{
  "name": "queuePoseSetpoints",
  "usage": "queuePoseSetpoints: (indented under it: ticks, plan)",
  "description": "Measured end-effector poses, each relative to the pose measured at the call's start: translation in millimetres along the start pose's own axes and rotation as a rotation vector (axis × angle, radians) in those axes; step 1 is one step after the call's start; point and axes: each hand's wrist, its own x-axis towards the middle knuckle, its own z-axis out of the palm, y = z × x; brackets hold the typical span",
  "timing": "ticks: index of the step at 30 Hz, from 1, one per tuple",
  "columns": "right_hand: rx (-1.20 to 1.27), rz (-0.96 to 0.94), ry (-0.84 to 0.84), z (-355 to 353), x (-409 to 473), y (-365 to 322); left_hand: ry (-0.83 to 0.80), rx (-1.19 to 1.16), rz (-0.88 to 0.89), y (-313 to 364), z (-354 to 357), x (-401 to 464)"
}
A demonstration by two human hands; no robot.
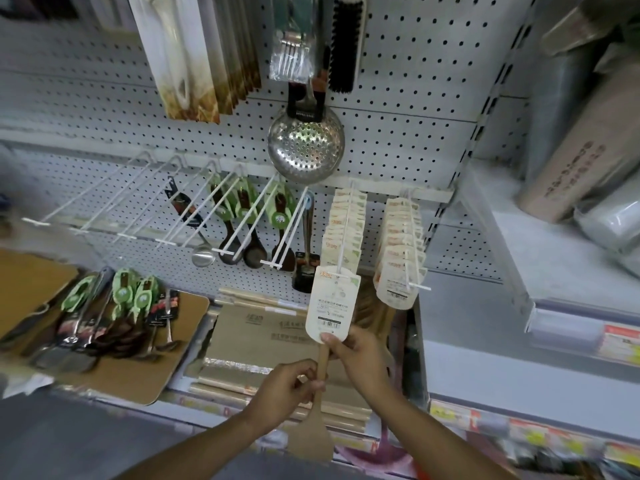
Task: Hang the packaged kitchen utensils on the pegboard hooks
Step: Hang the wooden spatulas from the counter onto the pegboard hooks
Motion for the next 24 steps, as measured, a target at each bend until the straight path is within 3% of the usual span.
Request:
queuePoseSetpoints:
  ticks: [12,20,22,24]
  plan:
    - [-0.043,0.013,0.047,0.3,24.7,-2.4,0.017,-0.087,-0.142,-4.5,2.1,20.2]
    - [-0.123,0.033,0.069,-3.9,47.2,3.3,0.015,-0.024,-0.171,-5.9,-2.3,45.6]
    - [-0.155,0.023,0.076,-4.1,48.8,3.5,0.011,0.055,-0.161,-4.8,-3.4,51.0]
    - [-0.219,0.066,0.080,-4.4,49.6,7.9,0.032,0.291,-0.157,-1.9,-8.2,53.1]
